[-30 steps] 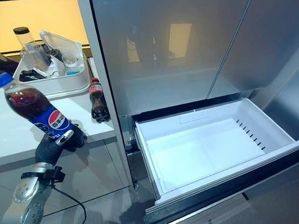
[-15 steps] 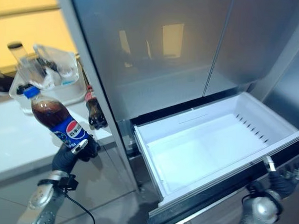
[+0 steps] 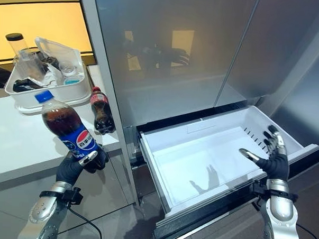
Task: Take the drinks into the refrigerator
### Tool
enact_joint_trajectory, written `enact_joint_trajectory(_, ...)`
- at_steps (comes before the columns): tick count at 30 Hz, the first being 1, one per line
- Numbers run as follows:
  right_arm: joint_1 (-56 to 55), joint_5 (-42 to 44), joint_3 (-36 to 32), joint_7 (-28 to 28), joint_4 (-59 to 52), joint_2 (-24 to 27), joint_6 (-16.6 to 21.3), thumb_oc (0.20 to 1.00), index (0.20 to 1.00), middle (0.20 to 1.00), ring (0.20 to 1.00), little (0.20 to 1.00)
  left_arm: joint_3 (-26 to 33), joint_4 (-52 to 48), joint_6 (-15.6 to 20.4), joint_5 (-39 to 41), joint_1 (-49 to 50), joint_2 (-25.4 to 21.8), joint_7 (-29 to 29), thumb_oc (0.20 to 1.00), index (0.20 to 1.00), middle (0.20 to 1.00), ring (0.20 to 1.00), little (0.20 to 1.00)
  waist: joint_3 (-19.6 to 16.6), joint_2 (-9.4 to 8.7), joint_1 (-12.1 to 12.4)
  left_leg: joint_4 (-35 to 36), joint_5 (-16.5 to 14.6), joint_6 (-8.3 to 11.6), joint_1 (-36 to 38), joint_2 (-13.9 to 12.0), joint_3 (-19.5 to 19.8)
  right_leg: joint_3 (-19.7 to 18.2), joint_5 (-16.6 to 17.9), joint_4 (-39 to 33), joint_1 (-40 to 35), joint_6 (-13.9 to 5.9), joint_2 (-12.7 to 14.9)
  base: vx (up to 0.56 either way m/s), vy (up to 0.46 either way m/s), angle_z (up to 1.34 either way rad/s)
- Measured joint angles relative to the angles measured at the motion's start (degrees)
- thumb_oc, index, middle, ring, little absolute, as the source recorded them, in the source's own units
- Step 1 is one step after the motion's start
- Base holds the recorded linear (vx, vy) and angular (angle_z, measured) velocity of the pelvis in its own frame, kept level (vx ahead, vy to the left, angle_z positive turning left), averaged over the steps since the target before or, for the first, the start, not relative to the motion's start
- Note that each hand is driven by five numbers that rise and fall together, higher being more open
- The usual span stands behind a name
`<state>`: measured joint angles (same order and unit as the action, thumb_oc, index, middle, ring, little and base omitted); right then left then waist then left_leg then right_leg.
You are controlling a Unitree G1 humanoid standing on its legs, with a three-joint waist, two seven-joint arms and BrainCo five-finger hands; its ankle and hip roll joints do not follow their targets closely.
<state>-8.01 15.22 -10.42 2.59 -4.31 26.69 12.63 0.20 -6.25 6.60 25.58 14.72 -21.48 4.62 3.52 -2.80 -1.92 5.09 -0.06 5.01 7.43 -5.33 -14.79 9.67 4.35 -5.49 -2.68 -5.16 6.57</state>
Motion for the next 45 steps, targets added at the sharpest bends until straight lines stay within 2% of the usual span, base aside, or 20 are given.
enact_joint_trajectory(2, 2.62, -0.01, 3.8, -2.37, 0.02, 1.2, -1.51, 1.0, 1.0, 1.0, 1.0, 1.0, -1.02, 2.81, -0.74, -0.94, -0.17, 0.0, -0.17, 0.2, 0.2, 0.2, 0.2, 0.2, 0.14, 0.24, 0.03, -0.02, 0.44, 0.0, -0.14, 0.14, 0.75, 0.38, 0.06, 0.23, 0.0, 0.07, -0.13, 0.0, -0.007, 0.13)
enact_joint_trajectory(3, 4.81, -0.03, 6.36, -3.66, 0.34, 2.72, -2.35, 1.0, 1.0, 1.0, 1.0, 1.0, -1.76, 5.21, -1.47, -2.57, -0.34, -0.01, -0.23, 0.2, 0.2, 0.2, 0.2, 0.2, 0.25, 0.42, 0.94, -0.03, 0.48, 0.03, -0.1, 0.13, 0.81, 0.42, 0.07, 0.24, -0.04, 0.07, -0.13, 0.0, -0.007, -0.03)
enact_joint_trajectory(5, 6.24, -0.02, 6.89, -4.81, 0.33, 3.68, -2.93, 1.0, 1.0, 1.0, 1.0, 1.0, -2.83, 6.78, -2.8, -4.01, -0.19, 0.0, -0.27, 0.2, 0.2, 0.2, 0.2, 0.2, 0.26, 0.37, 1.68, -0.03, 0.51, 0.07, -0.15, 0.07, 0.95, 0.58, 0.06, 0.24, -0.1, 0.07, -0.18, 0.0, -0.003, 0.02)
enact_joint_trajectory(9, 10.83, -0.06, 11.19, -6.16, 0.67, 5.67, -3.51, 1.0, 1.0, 1.0, 1.0, 1.0, -4.98, 8.02, -2.91, -4.72, -0.33, -0.19, -0.09, 0.2, 0.2, 0.2, 0.2, 0.2, 0.25, 0.36, 2.79, -0.03, 0.51, 0.07, -0.16, 0.07, 1.01, 0.86, 0.03, 0.24, -0.18, 0.04, -0.15, 0.0, -0.001, 0.03)
enact_joint_trajectory(16, 17.51, -0.04, 19.9, -9.36, 3.61, 6.83, -5.54, 1.0, 1.0, 1.0, 1.0, 1.0, -6.72, 8.68, -2.96, -5.35, -1.13, -1.57, -0.19, 0.2, 0.2, 0.2, 0.2, 0.2, 0.26, 0.36, 2.85, -0.01, 0.69, 0.02, -0.11, 0.06, 2.0, 1.93, -0.01, 0.18, -0.84, 0.08, -0.04, 0.0, -0.006, 0.07)
enact_joint_trajectory(20, 23.09, 0.07, 25.79, -10.79, 5.79, 8.14, -6.62, 1.0, 1.0, 1.0, 1.0, 1.0, -10.51, 10.04, -2.95, -6.96, -5.04, -2.36, -0.66, 0.2, 0.2, 0.2, 0.2, 0.2, 0.25, 0.38, 3.03, -0.01, 0.86, 0.0, -0.21, 0.05, 2.32, 2.2, -0.01, 0.14, -0.94, 0.09, -0.03, 0.0, -0.006, 0.05)
enact_joint_trajectory(25, 26.72, 0.24, 28.48, -11.9, 5.66, 7.99, -7.07, 1.0, 1.0, 1.0, 1.0, 1.0, -12.85, 10.15, -2.95, -9.15, -6.75, -2.19, -0.89, 0.2, 0.2, 0.2, 0.2, 0.2, 0.25, 0.38, 2.93, -0.03, 0.87, 0.01, -0.23, 0.02, 2.36, 2.31, -0.07, 0.23, -0.95, 0.11, -0.07, 0.0, 0.0, 0.0)
enact_joint_trajectory(29, 30.6, 1.84, 33.62, -12.14, 6.76, 7.37, -7.96, 1.0, 1.0, 1.0, 1.0, 1.0, -15.97, 12.19, -2.95, -11.36, -10.24, -2.14, -2.95, 0.2, 0.2, 0.2, 0.2, 0.2, 0.23, 0.37, 2.94, -0.03, 0.88, 0.01, -0.23, -0.02, 2.46, 2.44, -0.08, 0.23, -1.02, 0.13, -0.09, 0.0, 0.0, 0.0)
enact_joint_trajectory(45, 33.05, 5.65, 36.04, -9.56, 7.31, 3.16, -8.95, 1.0, 1.0, 1.0, 1.0, 1.0, -17.08, 12.17, -2.89, -15.4, -12.88, -1.59, -9.34, 0.2, 0.2, 0.2, 0.2, 0.2, 0.2, 0.4, 3.17, -0.04, 0.96, 0.07, -0.23, -0.12, 2.57, 2.57, -0.11, 0.23, -1.08, 0.18, -0.15, 0.0, 0.0, 0.0)
